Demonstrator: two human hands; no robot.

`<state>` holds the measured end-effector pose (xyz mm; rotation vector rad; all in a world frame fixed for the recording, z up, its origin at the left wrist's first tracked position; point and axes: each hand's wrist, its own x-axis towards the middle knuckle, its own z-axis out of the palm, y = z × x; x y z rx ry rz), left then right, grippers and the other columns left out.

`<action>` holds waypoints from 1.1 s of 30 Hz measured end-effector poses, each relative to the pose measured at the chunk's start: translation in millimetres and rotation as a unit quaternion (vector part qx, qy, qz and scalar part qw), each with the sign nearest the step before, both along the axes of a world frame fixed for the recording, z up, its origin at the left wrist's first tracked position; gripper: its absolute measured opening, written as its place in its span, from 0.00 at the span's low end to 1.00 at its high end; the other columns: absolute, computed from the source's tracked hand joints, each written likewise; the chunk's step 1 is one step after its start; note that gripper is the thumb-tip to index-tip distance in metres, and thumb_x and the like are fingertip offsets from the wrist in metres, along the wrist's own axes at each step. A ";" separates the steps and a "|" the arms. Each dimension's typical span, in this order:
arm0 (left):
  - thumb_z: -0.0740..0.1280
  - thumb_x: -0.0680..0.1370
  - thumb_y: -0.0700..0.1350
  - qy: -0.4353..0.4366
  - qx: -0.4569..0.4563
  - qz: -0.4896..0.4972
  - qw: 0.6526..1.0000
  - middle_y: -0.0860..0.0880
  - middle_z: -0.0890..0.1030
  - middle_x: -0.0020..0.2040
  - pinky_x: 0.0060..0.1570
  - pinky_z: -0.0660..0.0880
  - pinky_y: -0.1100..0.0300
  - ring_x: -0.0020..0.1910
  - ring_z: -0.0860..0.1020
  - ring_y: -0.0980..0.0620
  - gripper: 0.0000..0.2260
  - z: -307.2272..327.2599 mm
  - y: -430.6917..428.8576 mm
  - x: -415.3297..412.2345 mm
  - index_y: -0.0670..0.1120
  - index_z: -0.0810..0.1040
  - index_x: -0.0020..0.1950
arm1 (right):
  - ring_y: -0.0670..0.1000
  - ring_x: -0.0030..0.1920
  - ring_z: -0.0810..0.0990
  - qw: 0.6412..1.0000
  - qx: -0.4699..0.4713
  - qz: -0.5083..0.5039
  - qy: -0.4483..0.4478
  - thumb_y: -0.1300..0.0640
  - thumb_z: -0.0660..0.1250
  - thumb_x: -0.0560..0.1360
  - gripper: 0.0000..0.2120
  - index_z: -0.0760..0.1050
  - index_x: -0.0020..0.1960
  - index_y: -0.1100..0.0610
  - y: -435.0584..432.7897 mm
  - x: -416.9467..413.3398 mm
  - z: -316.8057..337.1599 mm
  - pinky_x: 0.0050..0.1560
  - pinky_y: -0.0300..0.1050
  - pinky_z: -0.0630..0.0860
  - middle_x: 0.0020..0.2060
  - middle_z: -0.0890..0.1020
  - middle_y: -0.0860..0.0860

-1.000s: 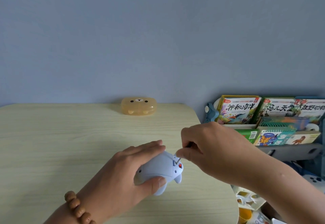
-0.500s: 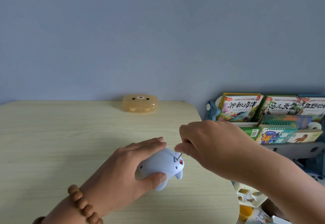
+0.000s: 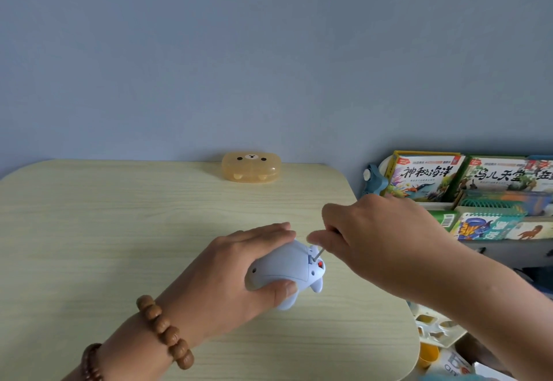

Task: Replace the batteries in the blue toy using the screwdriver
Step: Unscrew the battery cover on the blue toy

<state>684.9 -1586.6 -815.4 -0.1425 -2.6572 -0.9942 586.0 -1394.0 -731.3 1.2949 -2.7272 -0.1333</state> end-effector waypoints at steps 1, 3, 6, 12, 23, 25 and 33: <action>0.69 0.69 0.63 0.000 -0.003 0.000 1.000 0.70 0.70 0.69 0.62 0.66 0.76 0.68 0.68 0.73 0.30 0.1 0.2 0.0 0.60 0.73 0.71 | 0.56 0.36 0.74 1.000 0.005 -0.004 0.017 0.35 0.49 0.80 0.21 0.71 0.46 0.50 -1.6 -0.5 -1.5 0.36 0.46 0.69 0.31 0.70 0.47; 0.69 0.69 0.63 0.000 -0.002 0.001 1.000 0.69 0.71 0.70 0.62 0.66 0.76 0.68 0.67 0.73 0.30 0.0 -0.2 -0.2 0.59 0.73 0.71 | 0.55 0.39 0.77 1.000 0.005 -0.004 0.010 0.33 0.49 0.79 0.25 0.76 0.47 0.50 -3.2 -0.9 -1.8 0.37 0.46 0.71 0.36 0.74 0.47; 0.69 0.69 0.63 -0.002 0.009 0.003 1.000 0.69 0.71 0.70 0.62 0.64 0.79 0.68 0.67 0.74 0.30 0.0 -0.6 0.7 0.58 0.74 0.71 | 0.49 0.43 0.76 0.999 -0.014 0.001 -0.048 0.32 0.50 0.78 0.23 0.78 0.52 0.43 -1.2 0.6 2.0 0.44 0.48 0.75 0.46 0.75 0.42; 0.70 0.69 0.62 -0.003 0.009 0.012 1.000 0.69 0.71 0.70 0.61 0.64 0.80 0.68 0.67 0.74 0.29 -0.9 -0.7 -1.9 0.59 0.73 0.70 | 0.47 0.41 0.77 0.997 -0.045 0.024 -0.060 0.48 0.56 0.79 0.06 0.71 0.47 0.44 2.1 -1.3 1.5 0.43 0.47 0.77 0.44 0.76 0.42; 0.70 0.69 0.63 -0.002 0.011 0.010 1.000 0.68 0.72 0.70 0.64 0.65 0.76 0.68 0.67 0.74 0.30 -0.1 -0.6 0.4 0.59 0.74 0.70 | 0.47 0.41 0.76 0.996 -0.016 0.031 -0.078 0.36 0.57 0.77 0.11 0.66 0.53 0.41 5.1 -1.8 8.1 0.41 0.46 0.71 0.38 0.74 0.40; 0.69 0.69 0.63 -0.003 0.013 0.013 1.000 0.69 0.72 0.69 0.62 0.65 0.78 0.67 0.67 0.74 0.30 0.2 -0.3 0.4 0.59 0.74 0.70 | 0.46 0.39 0.76 0.996 -0.018 0.034 -0.082 0.40 0.58 0.78 0.08 0.66 0.49 0.43 5.1 -2.5 8.5 0.40 0.46 0.74 0.37 0.74 0.41; 0.69 0.69 0.64 0.000 0.007 0.011 1.000 0.68 0.72 0.70 0.64 0.65 0.76 0.68 0.67 0.74 0.29 0.0 -0.8 1.0 0.59 0.74 0.70 | 0.54 0.38 0.76 0.999 0.037 0.011 -0.001 0.33 0.50 0.79 0.23 0.72 0.42 0.49 -2.2 -5.6 1.7 0.37 0.46 0.72 0.33 0.72 0.48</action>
